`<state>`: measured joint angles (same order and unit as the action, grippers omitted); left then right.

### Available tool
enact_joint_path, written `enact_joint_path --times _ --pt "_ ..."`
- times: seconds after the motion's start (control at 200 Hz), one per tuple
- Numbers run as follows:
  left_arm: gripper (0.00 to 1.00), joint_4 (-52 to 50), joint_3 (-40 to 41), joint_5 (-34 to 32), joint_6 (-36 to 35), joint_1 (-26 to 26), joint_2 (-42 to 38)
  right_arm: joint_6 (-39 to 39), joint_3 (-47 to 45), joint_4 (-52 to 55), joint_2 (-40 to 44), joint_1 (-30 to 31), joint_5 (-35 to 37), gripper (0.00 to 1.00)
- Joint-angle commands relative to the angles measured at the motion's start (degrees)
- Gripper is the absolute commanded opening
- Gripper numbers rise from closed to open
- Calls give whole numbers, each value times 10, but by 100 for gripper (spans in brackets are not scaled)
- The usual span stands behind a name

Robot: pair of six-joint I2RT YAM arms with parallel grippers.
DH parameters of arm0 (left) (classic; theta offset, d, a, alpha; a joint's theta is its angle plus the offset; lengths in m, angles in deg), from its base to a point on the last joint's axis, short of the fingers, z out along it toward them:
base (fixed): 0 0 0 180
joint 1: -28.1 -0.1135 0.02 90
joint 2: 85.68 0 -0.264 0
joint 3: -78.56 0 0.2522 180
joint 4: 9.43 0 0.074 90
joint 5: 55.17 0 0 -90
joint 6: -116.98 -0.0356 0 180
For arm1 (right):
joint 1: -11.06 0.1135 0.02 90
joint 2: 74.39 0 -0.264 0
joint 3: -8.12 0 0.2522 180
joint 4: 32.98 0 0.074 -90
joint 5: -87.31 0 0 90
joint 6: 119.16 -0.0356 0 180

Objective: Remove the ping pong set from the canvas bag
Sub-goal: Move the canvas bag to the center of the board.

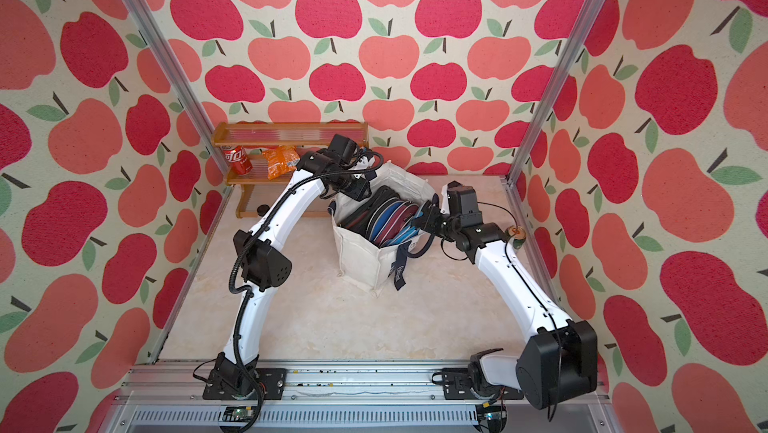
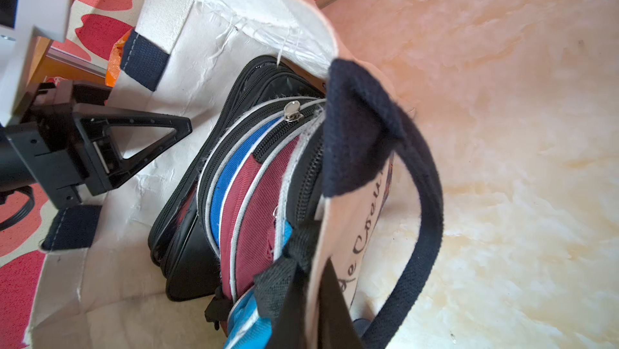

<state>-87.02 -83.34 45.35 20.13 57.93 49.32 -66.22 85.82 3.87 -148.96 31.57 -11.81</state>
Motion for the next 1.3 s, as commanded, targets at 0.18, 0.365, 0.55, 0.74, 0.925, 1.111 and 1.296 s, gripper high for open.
enact_joint_path --times 0.18,0.365,0.55,0.74,0.925,1.111,1.296 --pt "0 -35 -17 19 27 7 3 32 38 25 30 7 -19 0" --pt "0 -67 6 63 29 7 -44 40 50 52 41 21 -19 0" --pt "0 -9 160 82 36 6 -161 32 47 56 51 57 -9 0" --pt "0 32 288 74 54 -1 -269 2 30 17 46 102 -6 0" --pt "0 60 408 65 74 -30 -367 -26 40 -42 -3 172 8 0" --pt "0 91 522 76 95 -91 -463 -23 108 -54 -99 230 5 0" --pt "0 146 614 105 118 -148 -528 29 168 -16 -147 233 26 0"
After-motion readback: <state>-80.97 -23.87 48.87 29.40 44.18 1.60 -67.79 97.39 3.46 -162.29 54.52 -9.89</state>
